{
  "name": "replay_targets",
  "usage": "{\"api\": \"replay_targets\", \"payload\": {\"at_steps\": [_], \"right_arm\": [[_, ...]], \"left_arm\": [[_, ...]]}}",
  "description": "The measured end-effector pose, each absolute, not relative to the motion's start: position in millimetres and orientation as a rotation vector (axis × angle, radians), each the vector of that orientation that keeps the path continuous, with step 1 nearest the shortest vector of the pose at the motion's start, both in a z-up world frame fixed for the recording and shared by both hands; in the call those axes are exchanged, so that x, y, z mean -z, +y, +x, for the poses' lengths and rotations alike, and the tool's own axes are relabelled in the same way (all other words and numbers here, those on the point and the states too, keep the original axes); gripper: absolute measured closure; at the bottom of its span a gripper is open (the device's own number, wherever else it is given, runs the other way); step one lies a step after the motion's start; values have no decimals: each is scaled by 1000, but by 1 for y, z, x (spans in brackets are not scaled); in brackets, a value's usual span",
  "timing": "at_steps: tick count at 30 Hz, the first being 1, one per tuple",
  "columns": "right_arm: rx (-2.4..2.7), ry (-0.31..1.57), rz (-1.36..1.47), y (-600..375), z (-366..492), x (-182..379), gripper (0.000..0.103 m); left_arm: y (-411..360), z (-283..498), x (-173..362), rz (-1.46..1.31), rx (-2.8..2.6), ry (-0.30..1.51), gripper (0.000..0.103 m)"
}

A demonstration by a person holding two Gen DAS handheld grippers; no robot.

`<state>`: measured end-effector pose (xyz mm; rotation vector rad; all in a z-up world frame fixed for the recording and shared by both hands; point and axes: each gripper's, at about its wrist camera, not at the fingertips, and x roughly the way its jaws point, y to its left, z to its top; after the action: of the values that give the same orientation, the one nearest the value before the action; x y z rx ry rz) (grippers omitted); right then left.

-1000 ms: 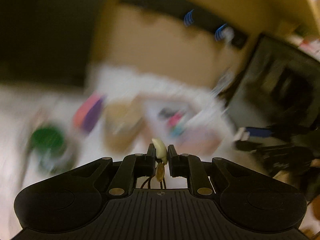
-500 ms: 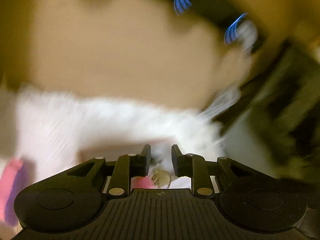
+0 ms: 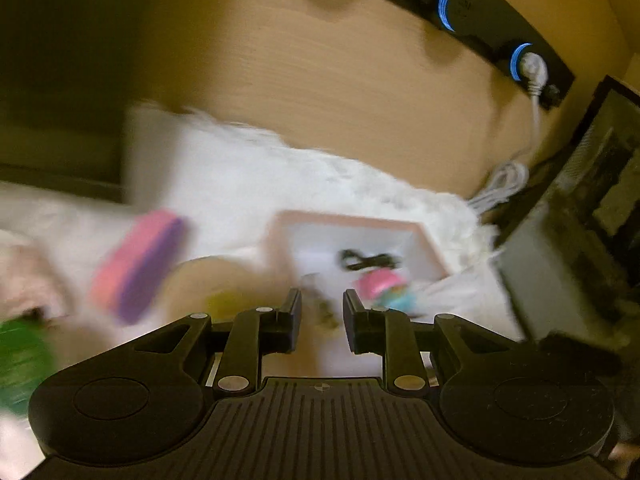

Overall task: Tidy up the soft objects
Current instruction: 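Carry charm and hair clip over the pink box and open both tools, then reach down and grasp the pink plaid cloth with the left tool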

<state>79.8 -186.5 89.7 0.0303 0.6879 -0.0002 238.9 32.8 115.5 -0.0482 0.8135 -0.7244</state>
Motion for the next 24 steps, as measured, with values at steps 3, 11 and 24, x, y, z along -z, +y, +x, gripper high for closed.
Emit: {"api": "replay_targets", "payload": {"at_steps": [3,11,24], "right_arm": [[-52,708,47,-170,92,-94,31],[-168,705,21,-113,114,-110,31],[-124,746,-30,-61,122,-117,31]], "left_arm": [[85,241,-133,-80,611,764,78],[196,328,-128,-171,394,946,78],[168,410,-52,2,473,1091,78]]}}
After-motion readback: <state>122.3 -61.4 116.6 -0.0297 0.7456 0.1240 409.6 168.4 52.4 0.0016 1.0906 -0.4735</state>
